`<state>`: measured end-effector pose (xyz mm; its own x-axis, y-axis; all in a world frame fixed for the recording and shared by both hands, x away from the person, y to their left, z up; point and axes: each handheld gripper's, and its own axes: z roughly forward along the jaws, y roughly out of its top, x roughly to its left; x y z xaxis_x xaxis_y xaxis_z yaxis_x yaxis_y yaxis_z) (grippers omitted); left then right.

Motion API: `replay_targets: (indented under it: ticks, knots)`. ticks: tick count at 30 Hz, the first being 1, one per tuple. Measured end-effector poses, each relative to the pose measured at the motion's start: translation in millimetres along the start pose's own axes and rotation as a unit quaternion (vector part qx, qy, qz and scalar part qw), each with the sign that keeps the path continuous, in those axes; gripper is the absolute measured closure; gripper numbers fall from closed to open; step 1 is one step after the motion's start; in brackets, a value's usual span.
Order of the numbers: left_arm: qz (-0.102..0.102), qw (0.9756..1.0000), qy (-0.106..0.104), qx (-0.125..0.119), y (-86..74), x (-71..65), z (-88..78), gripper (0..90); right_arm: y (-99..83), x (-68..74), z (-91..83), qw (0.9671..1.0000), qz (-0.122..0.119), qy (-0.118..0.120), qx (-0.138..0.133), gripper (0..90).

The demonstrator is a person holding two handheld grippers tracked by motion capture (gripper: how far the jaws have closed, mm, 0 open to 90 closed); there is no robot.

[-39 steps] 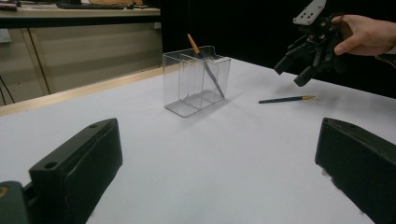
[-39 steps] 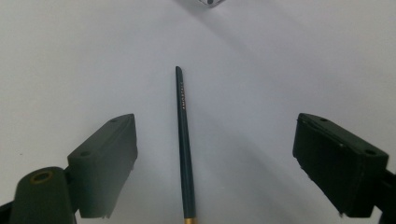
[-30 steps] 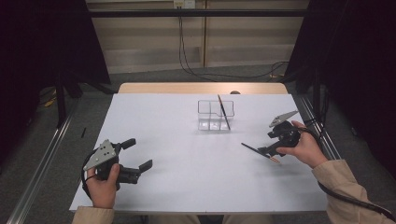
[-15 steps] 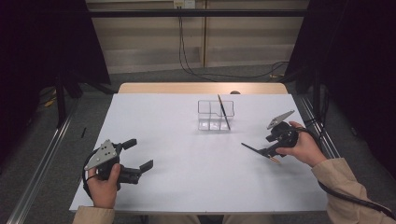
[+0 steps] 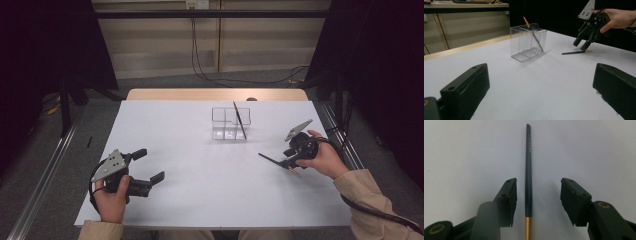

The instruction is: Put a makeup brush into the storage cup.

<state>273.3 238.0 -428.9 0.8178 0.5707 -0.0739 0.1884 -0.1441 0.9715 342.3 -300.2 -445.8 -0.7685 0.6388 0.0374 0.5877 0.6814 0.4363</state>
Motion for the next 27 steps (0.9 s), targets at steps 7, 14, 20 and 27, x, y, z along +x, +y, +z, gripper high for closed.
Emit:
replay_targets:
  ticks: [7,14,20,27]
  knots:
    - [0.0,1.0,0.0,0.0,0.1,0.1,0.0,0.7,-3.8,-0.3,-0.1,0.9999,0.002,0.001,0.014,53.3]
    - [0.002,1.0,0.001,-0.001,0.5,0.7,-0.4,0.7,-3.9,0.4,-2.6,0.9998,0.01,0.005,0.019,56.2]
    - [0.0,1.0,0.001,-0.002,0.5,0.9,-0.7,0.7,-3.3,0.5,-3.1,0.9997,0.011,0.009,0.018,55.7]
    - [0.001,1.0,0.001,-0.001,0.7,1.0,-1.3,0.7,-4.9,0.2,-2.6,0.9994,0.018,0.004,0.03,56.8]
